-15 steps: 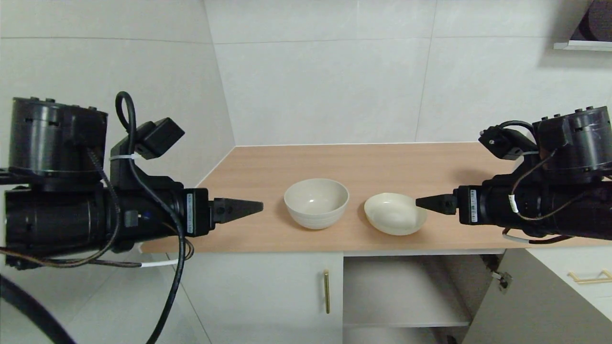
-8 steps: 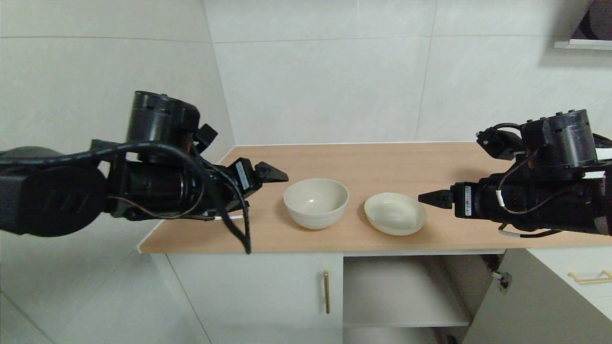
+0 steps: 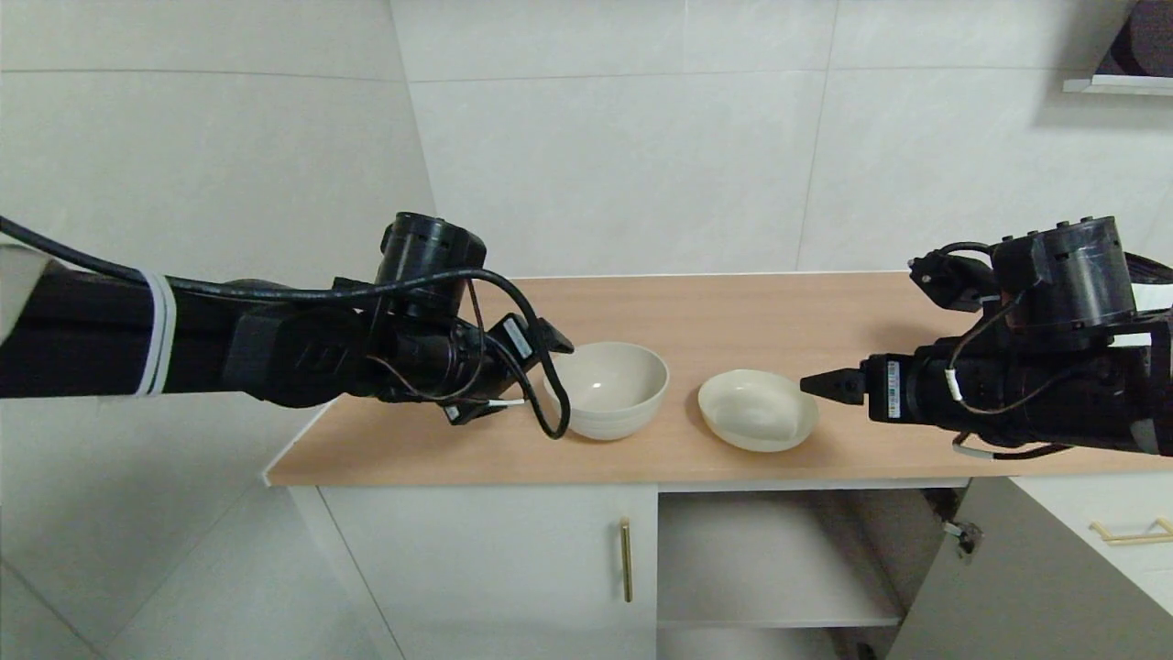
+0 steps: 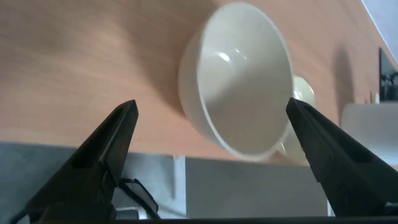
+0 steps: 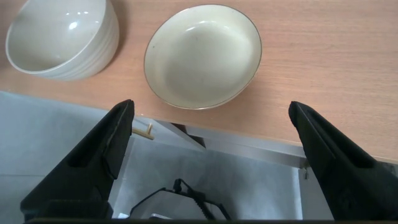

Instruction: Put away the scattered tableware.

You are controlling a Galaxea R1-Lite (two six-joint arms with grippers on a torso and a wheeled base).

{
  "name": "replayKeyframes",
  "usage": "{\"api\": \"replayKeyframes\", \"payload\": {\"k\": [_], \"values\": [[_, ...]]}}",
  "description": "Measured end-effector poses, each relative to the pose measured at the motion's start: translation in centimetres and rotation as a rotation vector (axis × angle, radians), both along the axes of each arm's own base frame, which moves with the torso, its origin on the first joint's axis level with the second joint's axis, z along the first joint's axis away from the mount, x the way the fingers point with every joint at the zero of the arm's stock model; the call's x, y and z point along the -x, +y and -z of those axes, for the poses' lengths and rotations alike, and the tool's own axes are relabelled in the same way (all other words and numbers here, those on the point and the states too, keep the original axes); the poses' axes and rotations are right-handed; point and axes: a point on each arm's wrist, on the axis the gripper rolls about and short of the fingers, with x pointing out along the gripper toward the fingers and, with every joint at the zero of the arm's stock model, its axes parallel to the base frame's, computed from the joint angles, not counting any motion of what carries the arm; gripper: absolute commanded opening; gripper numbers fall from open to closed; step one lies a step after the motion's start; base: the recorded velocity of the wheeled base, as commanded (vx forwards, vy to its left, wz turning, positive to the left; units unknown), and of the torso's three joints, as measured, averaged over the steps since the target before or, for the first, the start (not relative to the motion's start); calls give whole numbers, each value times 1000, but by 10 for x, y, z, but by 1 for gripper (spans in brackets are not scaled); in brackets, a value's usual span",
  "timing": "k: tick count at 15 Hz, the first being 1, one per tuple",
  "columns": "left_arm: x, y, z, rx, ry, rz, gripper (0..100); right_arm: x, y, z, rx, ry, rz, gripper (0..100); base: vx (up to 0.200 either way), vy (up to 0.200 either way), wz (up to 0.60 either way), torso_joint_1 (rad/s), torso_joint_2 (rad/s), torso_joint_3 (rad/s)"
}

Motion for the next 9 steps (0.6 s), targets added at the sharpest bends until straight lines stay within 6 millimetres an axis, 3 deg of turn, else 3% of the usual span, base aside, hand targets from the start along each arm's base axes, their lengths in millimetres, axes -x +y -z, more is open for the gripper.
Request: {"api": "replayKeyframes", "payload": {"k": [4,5,9], "values": [[-7,-2,10,-8,20,-5,100,0,0,1,0,2,0,100,0,0,0,0,0,0],[-8,-2,12,-11,25,-5,0,0,0,1,0,3,0,100,0,0,0,0,0,0],[-12,-4,21,-20,46,-4,0,0,0,0,-1,3,1,100,0,0,0,0,0,0]]}}
